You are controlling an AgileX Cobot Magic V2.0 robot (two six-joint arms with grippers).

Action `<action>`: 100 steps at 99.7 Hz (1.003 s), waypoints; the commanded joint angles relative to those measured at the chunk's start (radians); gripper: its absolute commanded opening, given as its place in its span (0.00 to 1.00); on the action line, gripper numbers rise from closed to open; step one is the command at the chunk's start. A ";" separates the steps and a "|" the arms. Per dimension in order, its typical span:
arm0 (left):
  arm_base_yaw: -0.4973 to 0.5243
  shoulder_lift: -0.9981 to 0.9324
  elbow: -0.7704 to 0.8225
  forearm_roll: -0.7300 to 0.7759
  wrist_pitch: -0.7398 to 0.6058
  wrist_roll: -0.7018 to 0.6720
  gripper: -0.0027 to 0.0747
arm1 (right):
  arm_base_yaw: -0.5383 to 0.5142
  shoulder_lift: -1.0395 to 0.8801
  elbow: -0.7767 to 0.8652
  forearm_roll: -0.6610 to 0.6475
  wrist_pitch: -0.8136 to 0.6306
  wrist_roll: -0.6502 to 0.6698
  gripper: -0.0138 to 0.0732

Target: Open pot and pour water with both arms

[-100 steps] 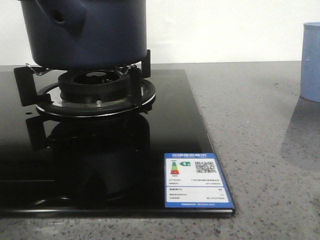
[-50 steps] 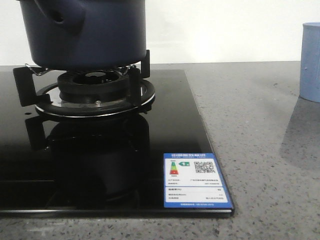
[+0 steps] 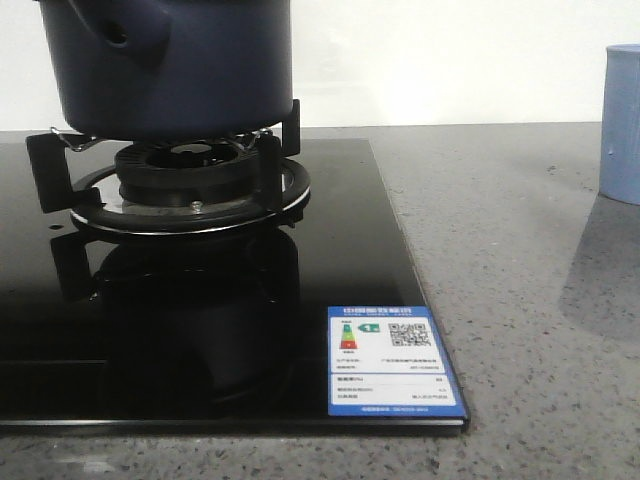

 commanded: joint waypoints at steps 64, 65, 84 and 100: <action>-0.015 0.006 -0.037 -0.004 -0.091 -0.005 0.50 | 0.003 0.001 -0.023 -0.002 -0.031 0.000 0.91; -0.015 0.006 -0.037 -0.004 -0.091 -0.005 0.50 | 0.003 0.001 -0.023 -0.002 -0.030 0.000 0.91; -0.015 0.006 -0.037 -0.004 -0.078 -0.005 0.52 | 0.003 0.001 -0.023 -0.002 -0.030 0.000 0.91; -0.015 0.006 -0.037 -0.004 -0.044 -0.005 0.71 | 0.003 0.001 -0.023 -0.002 -0.030 0.000 0.91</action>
